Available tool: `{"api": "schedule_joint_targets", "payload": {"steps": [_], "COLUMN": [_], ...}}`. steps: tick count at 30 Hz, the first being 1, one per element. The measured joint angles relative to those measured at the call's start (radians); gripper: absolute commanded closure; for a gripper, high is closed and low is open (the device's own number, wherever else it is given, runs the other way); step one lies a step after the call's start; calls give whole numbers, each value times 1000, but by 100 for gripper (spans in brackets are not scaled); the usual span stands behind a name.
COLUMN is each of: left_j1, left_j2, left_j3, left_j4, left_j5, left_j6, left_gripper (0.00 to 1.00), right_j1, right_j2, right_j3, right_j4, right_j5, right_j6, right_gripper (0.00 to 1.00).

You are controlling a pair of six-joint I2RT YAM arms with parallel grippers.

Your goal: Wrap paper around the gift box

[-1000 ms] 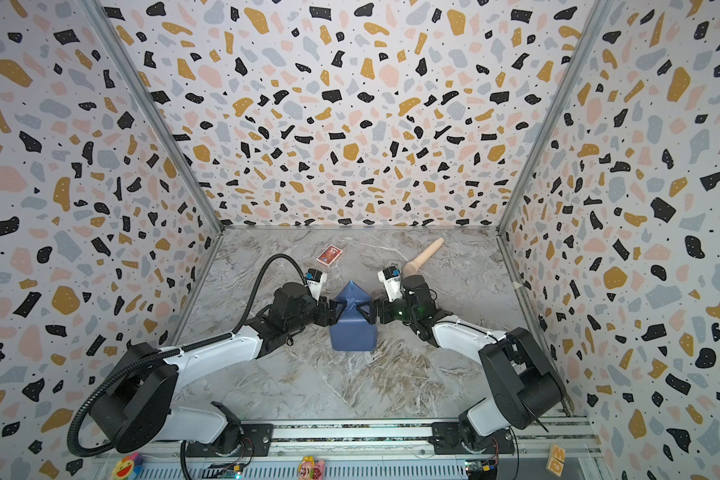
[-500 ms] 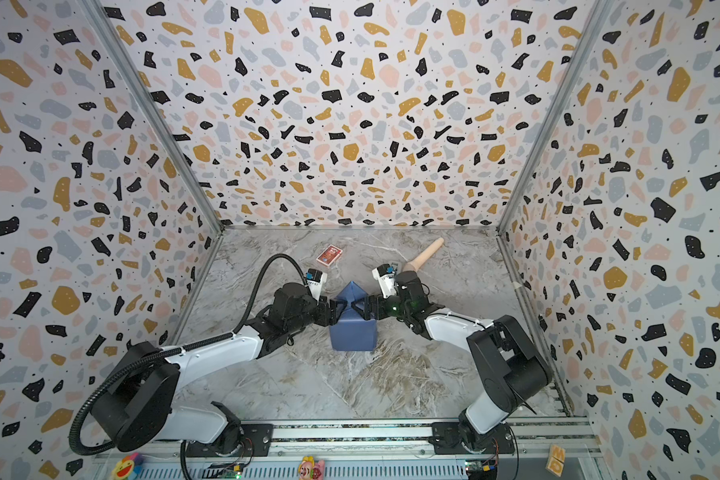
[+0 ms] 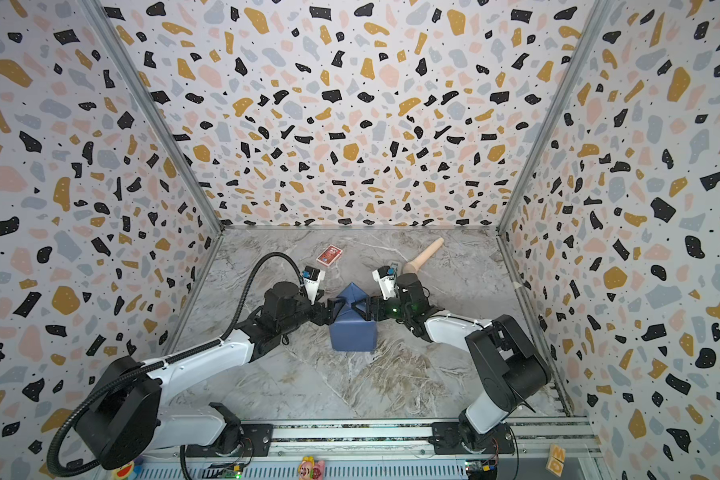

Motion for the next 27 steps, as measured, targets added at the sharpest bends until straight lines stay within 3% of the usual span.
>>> {"api": "schedule_joint_targets", "payload": {"steps": [4, 8, 11, 16, 22, 27], "left_j1": [31, 57, 65, 65, 65, 66], "left_j2": [2, 109, 189, 272, 298, 301], "left_j3": [32, 179, 300, 407, 428, 432], "left_j4": [17, -57, -129, -244, -324, -336], "left_j5": [92, 222, 304, 396, 452, 483], "left_j6": [96, 214, 297, 406, 474, 493], "left_gripper": [11, 11, 20, 44, 68, 79], "right_j1": [1, 1, 2, 2, 2, 2], "right_j2": [0, 0, 0, 0, 0, 0], "right_j3": [0, 0, -1, -1, -1, -1], "right_j4": [2, 2, 3, 3, 3, 3], "right_j5": [-3, -2, -2, -2, -1, -1], "right_j6": [0, 0, 0, -1, -2, -2], "right_gripper": [19, 19, 19, 19, 20, 20]}}
